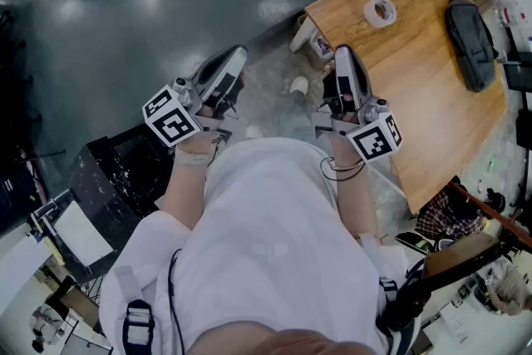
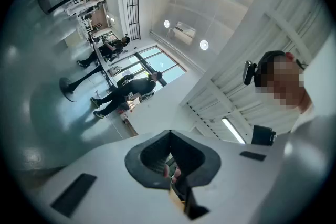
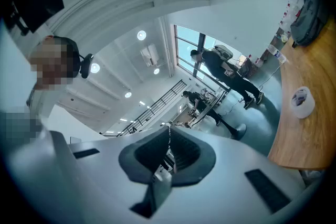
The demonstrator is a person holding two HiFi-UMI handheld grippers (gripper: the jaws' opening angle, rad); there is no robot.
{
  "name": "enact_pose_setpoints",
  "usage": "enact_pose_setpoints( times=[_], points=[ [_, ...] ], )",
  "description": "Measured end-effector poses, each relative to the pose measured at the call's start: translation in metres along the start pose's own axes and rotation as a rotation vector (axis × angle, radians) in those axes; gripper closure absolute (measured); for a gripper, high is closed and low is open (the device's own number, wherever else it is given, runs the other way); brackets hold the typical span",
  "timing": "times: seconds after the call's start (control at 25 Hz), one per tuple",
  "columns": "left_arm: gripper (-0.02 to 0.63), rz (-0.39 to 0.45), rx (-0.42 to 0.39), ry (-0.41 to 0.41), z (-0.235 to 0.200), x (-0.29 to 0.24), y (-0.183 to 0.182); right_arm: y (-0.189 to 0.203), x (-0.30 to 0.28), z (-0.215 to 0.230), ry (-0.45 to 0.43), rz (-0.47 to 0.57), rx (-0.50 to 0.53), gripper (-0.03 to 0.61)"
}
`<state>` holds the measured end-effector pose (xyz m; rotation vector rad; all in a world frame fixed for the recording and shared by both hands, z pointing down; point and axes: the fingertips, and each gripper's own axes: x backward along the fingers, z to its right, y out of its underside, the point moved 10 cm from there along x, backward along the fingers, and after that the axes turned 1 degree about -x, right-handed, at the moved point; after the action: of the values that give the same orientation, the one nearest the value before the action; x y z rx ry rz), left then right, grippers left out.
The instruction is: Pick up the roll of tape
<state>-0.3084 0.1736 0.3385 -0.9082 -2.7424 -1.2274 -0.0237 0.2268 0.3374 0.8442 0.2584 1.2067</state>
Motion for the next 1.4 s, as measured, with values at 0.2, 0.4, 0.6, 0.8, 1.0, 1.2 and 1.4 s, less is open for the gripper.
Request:
enact_pose_setpoints(
  times=[0.2, 0.4, 0.6, 0.8, 1.0, 1.2, 1.4],
  points=[
    [0.614, -0.021, -0.002, -0.005, -0.024, -0.074, -0.004, -0.047, -0.035, 0.053, -0.016, 0.006, 0.006, 0.555],
    [0.614, -0.035, -0.015, -0.020, -0.045, -0.156, -0.011, -0.094, -0.065, 0.114, -0.019, 0.008, -0.012, 0.555],
    [0.614, -0.054, -0.025, -0.053, -0.061, -0.217, -0.007, -0.130, -0.088, 0.165, -0.026, -0.005, -0.023, 0.555],
    [0.614, -0.080, -0.016, -0.073, -0.077, -0.268, 0.004, -0.156, -0.103, 0.215, -0.015, -0.021, -0.028, 0.555],
    [0.614, -0.122, 0.013, -0.095, -0.093, -0.280, 0.013, -0.162, -0.104, 0.246, 0.060, -0.045, 0.017, 0.555],
    [0.614, -0.155, 0.042, -0.095, -0.115, -0.275, 0.000, -0.160, -0.111, 0.268, 0.170, -0.081, 0.110, 0.555],
    [0.614, -0.188, 0.041, -0.106, -0.118, -0.280, 0.003, -0.172, -0.100, 0.299, 0.260, -0.198, 0.291, 0.554]
  ],
)
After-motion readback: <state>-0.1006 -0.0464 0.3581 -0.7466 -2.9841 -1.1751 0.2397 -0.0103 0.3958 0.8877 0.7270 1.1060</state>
